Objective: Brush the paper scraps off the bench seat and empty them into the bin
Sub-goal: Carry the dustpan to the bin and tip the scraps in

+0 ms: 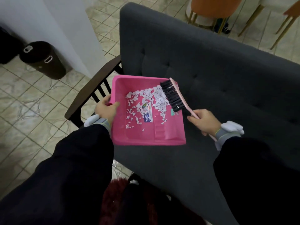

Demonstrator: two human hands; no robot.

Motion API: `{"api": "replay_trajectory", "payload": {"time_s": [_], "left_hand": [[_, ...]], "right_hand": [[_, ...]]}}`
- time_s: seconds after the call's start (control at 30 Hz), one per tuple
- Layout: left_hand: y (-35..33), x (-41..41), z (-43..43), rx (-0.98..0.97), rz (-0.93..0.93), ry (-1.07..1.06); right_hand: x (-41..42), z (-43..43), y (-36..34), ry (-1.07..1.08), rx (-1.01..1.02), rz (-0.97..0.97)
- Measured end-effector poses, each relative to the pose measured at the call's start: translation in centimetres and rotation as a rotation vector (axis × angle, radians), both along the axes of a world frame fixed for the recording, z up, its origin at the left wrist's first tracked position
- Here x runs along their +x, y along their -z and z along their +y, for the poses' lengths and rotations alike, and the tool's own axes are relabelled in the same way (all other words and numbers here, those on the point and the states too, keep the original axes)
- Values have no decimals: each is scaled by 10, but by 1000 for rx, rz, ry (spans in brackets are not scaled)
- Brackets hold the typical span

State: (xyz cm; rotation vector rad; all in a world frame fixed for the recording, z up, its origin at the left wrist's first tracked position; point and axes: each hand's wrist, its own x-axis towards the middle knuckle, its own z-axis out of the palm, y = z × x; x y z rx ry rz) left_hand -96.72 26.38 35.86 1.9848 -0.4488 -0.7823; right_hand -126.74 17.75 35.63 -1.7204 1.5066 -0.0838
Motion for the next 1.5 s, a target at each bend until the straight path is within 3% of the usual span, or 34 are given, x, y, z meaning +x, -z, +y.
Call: {"api": "replay_trajectory", "payload": {"time_s": [0.5, 1.2, 1.5], "left_hand": [[-16, 64, 105, -66, 58, -414], [-45, 411, 238, -70, -6, -774], [-41, 478, 246, -65, -15, -825]], "right_hand": [[117, 8, -29, -321, 62, -59], [544, 68, -34, -695, 103, -143], [627, 66, -42, -728, 112, -130]]}}
